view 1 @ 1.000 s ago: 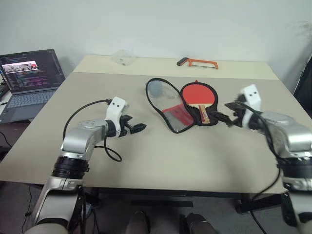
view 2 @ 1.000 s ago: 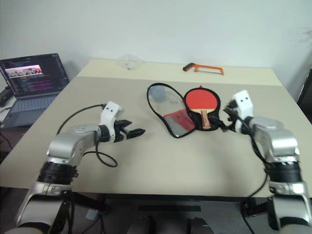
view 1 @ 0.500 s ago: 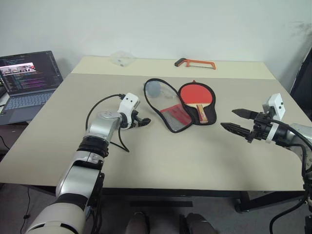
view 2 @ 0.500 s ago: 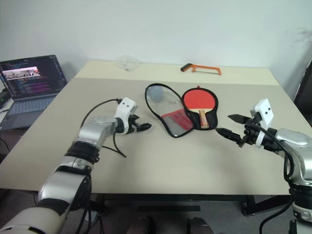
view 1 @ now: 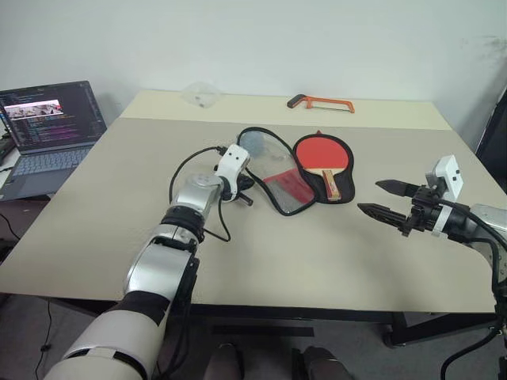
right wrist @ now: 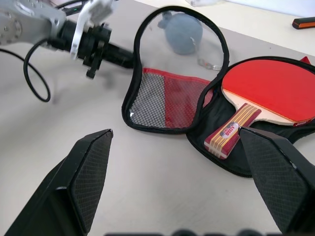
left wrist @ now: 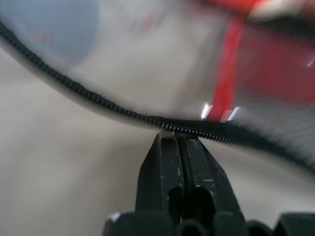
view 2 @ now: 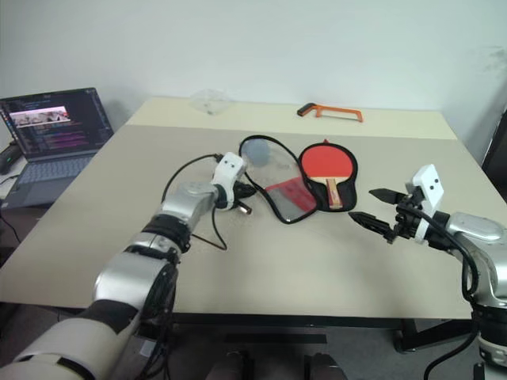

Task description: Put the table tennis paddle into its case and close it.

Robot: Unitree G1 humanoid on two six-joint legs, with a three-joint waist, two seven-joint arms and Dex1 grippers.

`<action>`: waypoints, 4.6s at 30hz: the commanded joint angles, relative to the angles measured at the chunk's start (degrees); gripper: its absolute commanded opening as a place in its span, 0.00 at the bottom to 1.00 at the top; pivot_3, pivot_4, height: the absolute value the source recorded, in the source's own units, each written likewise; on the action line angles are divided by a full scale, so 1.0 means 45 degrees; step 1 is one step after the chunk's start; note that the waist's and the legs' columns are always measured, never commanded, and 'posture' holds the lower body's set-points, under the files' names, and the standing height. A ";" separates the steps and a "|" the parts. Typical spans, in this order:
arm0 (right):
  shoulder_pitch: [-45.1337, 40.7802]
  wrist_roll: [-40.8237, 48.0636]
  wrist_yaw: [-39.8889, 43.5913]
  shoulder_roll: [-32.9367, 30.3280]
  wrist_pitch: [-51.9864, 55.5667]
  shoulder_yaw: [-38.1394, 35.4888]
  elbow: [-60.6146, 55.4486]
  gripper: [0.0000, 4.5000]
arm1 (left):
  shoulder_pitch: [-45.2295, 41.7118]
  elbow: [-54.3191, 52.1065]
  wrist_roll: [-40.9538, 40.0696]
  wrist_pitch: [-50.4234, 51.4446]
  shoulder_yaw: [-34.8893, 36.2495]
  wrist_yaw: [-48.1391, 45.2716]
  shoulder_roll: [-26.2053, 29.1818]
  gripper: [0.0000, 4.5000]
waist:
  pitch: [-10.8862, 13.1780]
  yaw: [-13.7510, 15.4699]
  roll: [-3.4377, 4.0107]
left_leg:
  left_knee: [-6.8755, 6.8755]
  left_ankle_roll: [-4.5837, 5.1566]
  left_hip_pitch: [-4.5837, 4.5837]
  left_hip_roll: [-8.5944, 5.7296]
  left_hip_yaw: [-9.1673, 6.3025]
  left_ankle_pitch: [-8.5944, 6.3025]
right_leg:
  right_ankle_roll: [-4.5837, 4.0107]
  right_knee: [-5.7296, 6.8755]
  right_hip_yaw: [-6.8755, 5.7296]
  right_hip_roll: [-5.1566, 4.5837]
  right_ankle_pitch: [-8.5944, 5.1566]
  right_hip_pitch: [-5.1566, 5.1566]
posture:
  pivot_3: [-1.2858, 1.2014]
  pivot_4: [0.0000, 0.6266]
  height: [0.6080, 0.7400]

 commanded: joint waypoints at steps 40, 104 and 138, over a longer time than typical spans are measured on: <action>-0.6952 -0.0794 -0.5774 0.3972 -0.0187 -0.0762 1.1949 1.00 | 0.9241 -1.5996 -0.2286 0.5934 0.1633 -0.2773 0.4680 1.00 | -0.0009 -0.0333 0.0025 | -0.0026 -0.0116 0.0112 0.0012 -0.0001 0.0081 | -0.0088 0.0183 0.0011 0.0006 0.0009 0.0008 | 0.52 0.24 1.00; 0.0026 0.1629 -0.8211 0.6597 0.9209 -0.0450 -0.0385 0.01 | 1.0679 -1.7765 -0.5612 0.5549 0.1548 -0.5554 0.7389 1.00 | -0.0028 -0.0650 -0.0006 | -0.0241 -0.0117 0.0177 0.0037 -0.0020 0.0072 | -0.0173 0.0173 -0.0033 0.0022 -0.0132 -0.0013 | 0.52 0.24 1.00; 0.3404 0.3645 -0.6417 0.5030 1.0783 0.0784 -0.4103 0.01 | 1.0438 -1.7525 -0.6203 0.4848 0.1553 -0.6571 0.7238 1.00 | -0.0101 -0.0639 -0.0125 | -0.0241 -0.0116 0.0192 0.0058 -0.0023 0.0071 | -0.0190 0.0171 -0.0037 0.0033 -0.0164 -0.0009 | 0.52 0.24 1.00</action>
